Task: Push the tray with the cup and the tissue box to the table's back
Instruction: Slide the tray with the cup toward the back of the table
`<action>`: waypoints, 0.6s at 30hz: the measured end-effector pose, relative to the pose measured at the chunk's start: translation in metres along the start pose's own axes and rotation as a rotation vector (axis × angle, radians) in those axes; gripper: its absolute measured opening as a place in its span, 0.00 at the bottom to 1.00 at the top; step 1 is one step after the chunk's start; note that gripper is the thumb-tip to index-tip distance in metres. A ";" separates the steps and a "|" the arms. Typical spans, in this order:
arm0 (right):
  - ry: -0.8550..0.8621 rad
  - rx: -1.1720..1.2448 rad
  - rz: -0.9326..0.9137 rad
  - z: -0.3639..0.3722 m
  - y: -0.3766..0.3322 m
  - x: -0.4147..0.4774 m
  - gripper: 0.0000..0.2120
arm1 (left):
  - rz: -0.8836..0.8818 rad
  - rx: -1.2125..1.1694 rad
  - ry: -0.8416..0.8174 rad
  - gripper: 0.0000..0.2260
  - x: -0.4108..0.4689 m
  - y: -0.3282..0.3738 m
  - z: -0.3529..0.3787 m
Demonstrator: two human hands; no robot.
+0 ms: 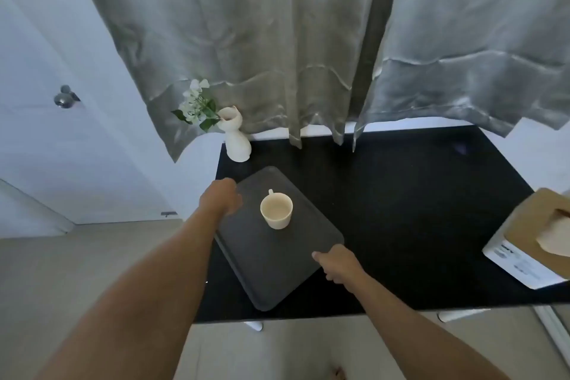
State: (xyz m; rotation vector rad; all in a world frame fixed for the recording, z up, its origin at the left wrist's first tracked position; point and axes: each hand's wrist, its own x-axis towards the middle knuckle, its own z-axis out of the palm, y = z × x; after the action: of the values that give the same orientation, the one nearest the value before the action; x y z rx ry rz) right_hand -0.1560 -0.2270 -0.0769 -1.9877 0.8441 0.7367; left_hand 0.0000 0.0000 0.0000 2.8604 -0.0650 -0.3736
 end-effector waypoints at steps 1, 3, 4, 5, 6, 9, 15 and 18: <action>-0.015 0.029 0.022 0.002 0.001 0.002 0.29 | -0.020 -0.005 -0.015 0.14 0.001 -0.001 0.001; -0.035 0.092 0.058 0.006 0.002 0.004 0.31 | -0.043 -0.037 -0.009 0.16 0.007 -0.006 0.006; -0.032 0.113 0.073 0.010 0.005 0.003 0.30 | -0.049 -0.041 -0.003 0.16 0.010 -0.010 0.010; -0.034 0.120 0.084 0.014 0.005 0.004 0.28 | -0.062 -0.042 -0.008 0.16 0.014 -0.014 0.012; -0.027 0.130 0.091 0.018 0.006 0.006 0.26 | -0.067 -0.049 -0.004 0.15 0.018 -0.017 0.014; -0.005 0.157 0.121 0.024 0.003 0.010 0.22 | -0.064 -0.087 0.014 0.14 0.034 -0.029 0.019; 0.010 0.366 0.225 0.035 -0.003 0.016 0.23 | -0.003 -0.093 -0.049 0.12 0.065 -0.055 0.028; 0.008 0.455 0.259 0.039 -0.005 0.020 0.29 | -0.011 -0.139 -0.060 0.11 0.080 -0.064 0.032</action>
State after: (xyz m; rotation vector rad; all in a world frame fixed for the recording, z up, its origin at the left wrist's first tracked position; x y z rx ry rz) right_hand -0.1469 -0.1975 -0.1082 -1.4947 1.1728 0.6131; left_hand 0.0701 0.0474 -0.0658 2.7135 -0.0334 -0.4483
